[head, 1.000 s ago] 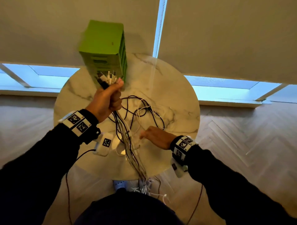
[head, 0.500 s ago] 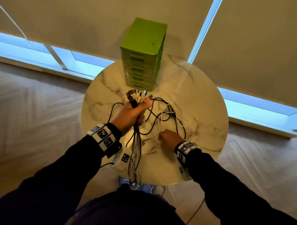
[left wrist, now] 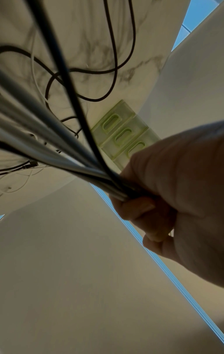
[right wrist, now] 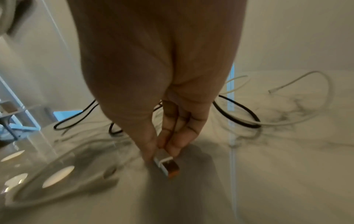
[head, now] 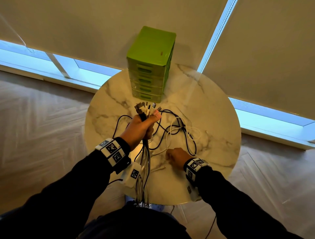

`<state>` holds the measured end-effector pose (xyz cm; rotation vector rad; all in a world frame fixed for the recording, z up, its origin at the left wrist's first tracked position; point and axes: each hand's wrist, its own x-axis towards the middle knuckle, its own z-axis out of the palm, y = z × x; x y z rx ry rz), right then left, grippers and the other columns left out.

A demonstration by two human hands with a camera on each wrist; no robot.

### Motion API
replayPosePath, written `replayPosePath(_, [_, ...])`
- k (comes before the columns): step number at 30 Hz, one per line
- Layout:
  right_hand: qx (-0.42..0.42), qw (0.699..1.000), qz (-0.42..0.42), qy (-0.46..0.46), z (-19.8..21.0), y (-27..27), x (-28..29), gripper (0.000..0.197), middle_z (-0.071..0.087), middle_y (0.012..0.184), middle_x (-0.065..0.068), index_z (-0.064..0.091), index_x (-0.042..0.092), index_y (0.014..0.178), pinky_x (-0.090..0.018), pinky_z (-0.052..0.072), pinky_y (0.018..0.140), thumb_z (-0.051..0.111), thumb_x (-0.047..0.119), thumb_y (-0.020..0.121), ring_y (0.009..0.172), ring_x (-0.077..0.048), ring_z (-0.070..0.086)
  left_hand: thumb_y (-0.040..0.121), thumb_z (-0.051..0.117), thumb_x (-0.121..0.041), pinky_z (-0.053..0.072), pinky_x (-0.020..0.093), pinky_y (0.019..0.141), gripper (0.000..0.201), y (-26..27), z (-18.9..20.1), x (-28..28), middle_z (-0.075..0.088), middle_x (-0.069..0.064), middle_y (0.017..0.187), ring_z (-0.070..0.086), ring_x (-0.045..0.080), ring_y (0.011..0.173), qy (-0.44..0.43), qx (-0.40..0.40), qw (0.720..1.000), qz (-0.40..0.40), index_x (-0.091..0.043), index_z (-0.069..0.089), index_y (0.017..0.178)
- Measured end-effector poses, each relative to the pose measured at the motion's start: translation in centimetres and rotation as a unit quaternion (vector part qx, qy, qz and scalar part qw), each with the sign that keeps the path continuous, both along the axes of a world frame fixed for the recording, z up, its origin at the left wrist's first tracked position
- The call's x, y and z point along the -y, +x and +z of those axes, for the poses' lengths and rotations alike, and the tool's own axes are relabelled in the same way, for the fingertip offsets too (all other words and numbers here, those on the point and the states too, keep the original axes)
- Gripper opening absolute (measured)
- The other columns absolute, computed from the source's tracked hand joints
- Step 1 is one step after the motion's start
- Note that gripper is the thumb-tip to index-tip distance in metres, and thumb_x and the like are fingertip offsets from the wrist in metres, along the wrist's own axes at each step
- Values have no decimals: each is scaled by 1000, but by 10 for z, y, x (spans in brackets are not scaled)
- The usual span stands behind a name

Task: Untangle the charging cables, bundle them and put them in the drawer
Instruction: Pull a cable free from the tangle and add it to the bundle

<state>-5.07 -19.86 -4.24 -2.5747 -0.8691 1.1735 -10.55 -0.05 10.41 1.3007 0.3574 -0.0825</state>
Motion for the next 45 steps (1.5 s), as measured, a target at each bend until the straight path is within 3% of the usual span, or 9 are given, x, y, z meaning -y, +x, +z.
replayPosePath(4, [-22,988,-94,123,29,21,-2,26,66,94,2,70,7,112,-11,40,72,51,2,95,87,-14,61,103,56,-26,14,37,54,37,3,-2,-1,17,1,63,10,22,57,2,-3,1000,-5,-26,38,71])
replayPosePath(8, [23,941,-165,295,76,55,-1,36,68,104,-8,69,5,121,-14,48,82,48,-8,95,92,-14,65,103,55,-26,15,32,51,40,8,-2,-2,17,-3,62,12,15,53,-17,-5,1000,-1,-29,40,67])
replayPosePath(12, [168,892,-155,391,128,77,4,21,64,102,3,72,10,116,-10,45,82,61,10,99,93,7,61,102,57,-26,16,30,50,37,15,-2,-1,18,-5,61,14,13,51,-23,10,1000,0,-29,43,67])
replayPosePath(16, [186,846,-220,448,155,75,-4,20,63,110,4,73,13,106,-28,48,97,56,23,102,109,-6,61,92,66,-34,28,27,55,16,20,1,2,29,-8,64,27,11,55,15,58,997,44,-29,53,84])
replayPosePath(22, [-18,882,-177,437,152,16,-34,26,56,71,-3,65,6,109,-43,52,70,45,22,107,63,-17,62,87,71,-44,39,28,59,34,28,5,0,50,-15,64,44,8,58,45,97,993,55,-20,49,97])
replayPosePath(33, [-51,885,-185,423,146,-16,-39,38,52,66,-2,65,11,101,-35,46,66,38,37,108,60,-19,52,102,56,-16,34,27,57,22,33,6,-19,36,-13,61,36,7,53,63,53,997,15,-24,49,82])
replayPosePath(37, [-11,893,-189,409,137,-25,-30,34,52,64,14,63,15,96,-21,40,66,36,31,110,60,-4,47,102,54,-13,27,28,55,22,36,5,-25,34,-8,65,28,8,52,11,64,996,65,-22,48,82])
replayPosePath(43, [110,832,-306,450,154,-10,-39,32,45,67,-8,57,20,88,-39,40,62,38,37,108,62,-22,42,92,69,-36,26,30,61,27,34,0,-13,32,-11,66,29,8,56,-41,71,994,71,-26,48,80])
replayPosePath(45, [138,841,-272,446,162,-8,-43,30,52,68,2,58,19,90,-37,43,64,39,34,108,63,-17,48,89,69,-41,27,29,60,27,33,3,-6,33,-11,66,29,8,56,-44,81,995,50,-25,48,84])
